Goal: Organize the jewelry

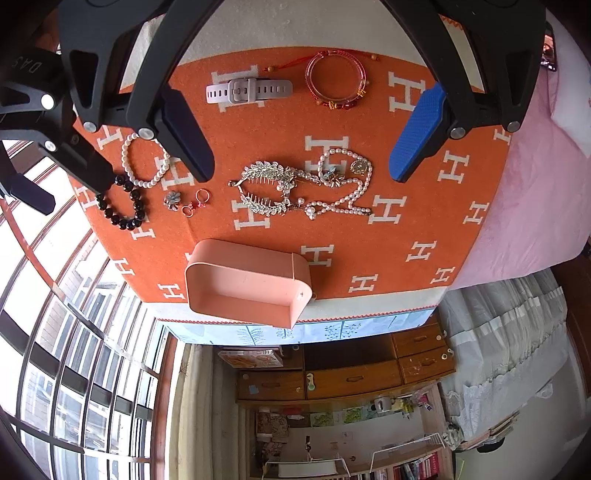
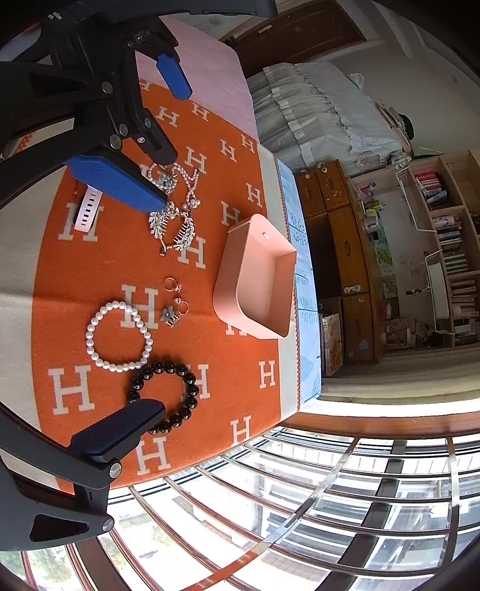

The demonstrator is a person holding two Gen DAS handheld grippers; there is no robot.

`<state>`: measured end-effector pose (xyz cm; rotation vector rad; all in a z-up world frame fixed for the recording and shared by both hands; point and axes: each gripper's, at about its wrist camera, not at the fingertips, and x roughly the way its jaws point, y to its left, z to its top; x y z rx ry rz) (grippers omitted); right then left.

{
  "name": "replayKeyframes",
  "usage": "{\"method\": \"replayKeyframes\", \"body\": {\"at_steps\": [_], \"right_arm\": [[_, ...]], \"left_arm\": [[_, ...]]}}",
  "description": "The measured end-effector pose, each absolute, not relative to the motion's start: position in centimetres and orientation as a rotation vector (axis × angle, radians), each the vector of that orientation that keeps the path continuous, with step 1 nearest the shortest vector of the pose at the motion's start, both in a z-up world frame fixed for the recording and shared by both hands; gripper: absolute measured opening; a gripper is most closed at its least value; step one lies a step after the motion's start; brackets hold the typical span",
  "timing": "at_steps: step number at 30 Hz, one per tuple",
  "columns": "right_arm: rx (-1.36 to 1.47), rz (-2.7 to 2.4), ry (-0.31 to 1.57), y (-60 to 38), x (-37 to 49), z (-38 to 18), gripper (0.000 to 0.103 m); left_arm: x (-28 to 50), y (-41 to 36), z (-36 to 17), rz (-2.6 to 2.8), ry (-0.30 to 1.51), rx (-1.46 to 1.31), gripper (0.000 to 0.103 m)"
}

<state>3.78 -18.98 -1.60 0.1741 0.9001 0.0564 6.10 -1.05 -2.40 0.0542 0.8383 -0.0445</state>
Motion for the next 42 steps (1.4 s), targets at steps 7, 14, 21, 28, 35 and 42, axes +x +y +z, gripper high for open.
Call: {"method": "replayKeyframes", "body": {"at_steps": [7, 14, 21, 28, 35, 42], "right_arm": [[0.157, 0.022, 0.91, -19.6, 2.8, -1.6, 0.102], [0.121, -0.005, 0.909, -19.3, 2.3, -1.1, 0.102], [0.065, 0.018, 0.906, -18.2, 1.8, -0.7, 0.102], [0.163, 0.055, 0.897, -19.2, 1.5, -0.9, 0.102], [0.187, 0.053, 0.897, -19.5, 1.2, -0.9, 0.102], [0.181, 0.047, 0.909, -19.3, 1.0, -0.9, 0.102]], "left_arm": [[5.6, -1.3, -2.3, -0.077, 0.828, 0.064, 0.095], [4.9, -0.8, -2.1, -0.072, 0.819, 0.045, 0.095], [4.5, -0.3, -2.3, -0.052, 0.83, 0.03, 0.095], [3.9, -0.7, -2.2, -0.061, 0.823, 0.053, 0.095], [3.6, -0.9, -2.3, -0.079, 0.842, 0.045, 0.095], [4.1, -0.9, -2.2, -0.1, 0.854, 0.047, 0.095]]}}
